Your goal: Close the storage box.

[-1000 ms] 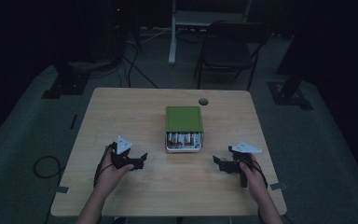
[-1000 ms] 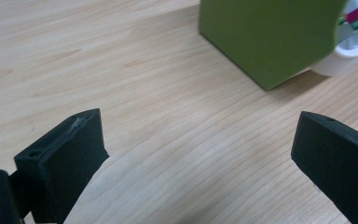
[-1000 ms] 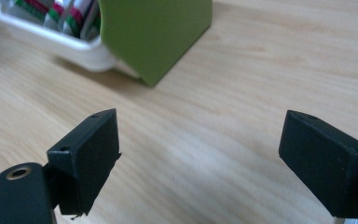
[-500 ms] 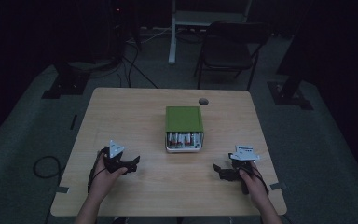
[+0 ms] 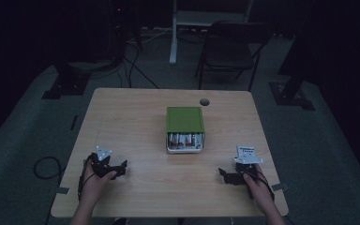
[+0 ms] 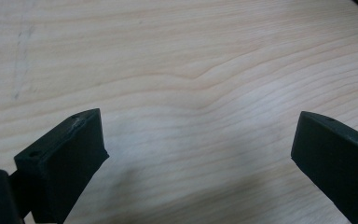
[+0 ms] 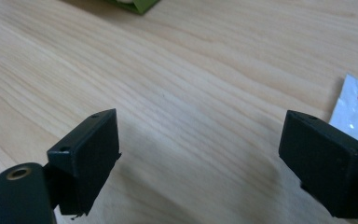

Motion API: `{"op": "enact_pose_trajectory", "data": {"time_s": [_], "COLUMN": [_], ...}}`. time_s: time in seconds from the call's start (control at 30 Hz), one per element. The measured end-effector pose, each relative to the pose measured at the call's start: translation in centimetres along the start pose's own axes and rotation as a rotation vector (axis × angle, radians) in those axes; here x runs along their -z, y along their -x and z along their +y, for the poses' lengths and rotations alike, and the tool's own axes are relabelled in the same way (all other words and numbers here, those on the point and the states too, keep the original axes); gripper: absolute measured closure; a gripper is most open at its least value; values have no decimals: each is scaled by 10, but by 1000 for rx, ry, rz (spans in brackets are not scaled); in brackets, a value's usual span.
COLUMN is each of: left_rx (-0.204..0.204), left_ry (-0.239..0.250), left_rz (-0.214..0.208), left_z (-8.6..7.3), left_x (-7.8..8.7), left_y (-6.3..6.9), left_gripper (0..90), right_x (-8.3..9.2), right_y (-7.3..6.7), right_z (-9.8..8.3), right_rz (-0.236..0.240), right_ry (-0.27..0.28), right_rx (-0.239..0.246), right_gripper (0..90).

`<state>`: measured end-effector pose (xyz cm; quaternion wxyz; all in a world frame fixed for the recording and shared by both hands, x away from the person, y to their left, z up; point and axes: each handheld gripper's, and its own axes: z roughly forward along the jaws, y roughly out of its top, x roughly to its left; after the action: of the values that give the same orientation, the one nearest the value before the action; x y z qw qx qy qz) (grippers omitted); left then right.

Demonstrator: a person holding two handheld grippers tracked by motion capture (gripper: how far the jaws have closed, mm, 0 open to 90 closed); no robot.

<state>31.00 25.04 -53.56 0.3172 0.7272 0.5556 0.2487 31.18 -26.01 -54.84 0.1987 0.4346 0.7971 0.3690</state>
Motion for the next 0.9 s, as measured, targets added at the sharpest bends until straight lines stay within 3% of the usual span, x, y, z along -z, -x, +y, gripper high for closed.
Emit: {"op": "enact_pose_trajectory", "data": {"time_s": [0.2, 0.5, 0.6, 0.9], "left_rx": [13, 56, 111, 138], "left_ry": [-29, -76, -72, -69], "left_rz": [31, 95, 117, 138], "left_z": [-7, -19, -23, -25], "left_x": [3, 8, 10, 11], "left_y": [-8, -19, -24, -24], "left_gripper": [35, 35, 35, 35], "right_x": [1, 1, 1, 1], "right_y": [2, 4, 4, 3], "right_z": [-3, -4, -4, -4], "right_rz": [-15, -7, -8, -11], "right_ry": [-51, -56, -56, -56], "right_rx": [6, -10, -13, -14], "right_gripper": [111, 111, 112, 112]}}
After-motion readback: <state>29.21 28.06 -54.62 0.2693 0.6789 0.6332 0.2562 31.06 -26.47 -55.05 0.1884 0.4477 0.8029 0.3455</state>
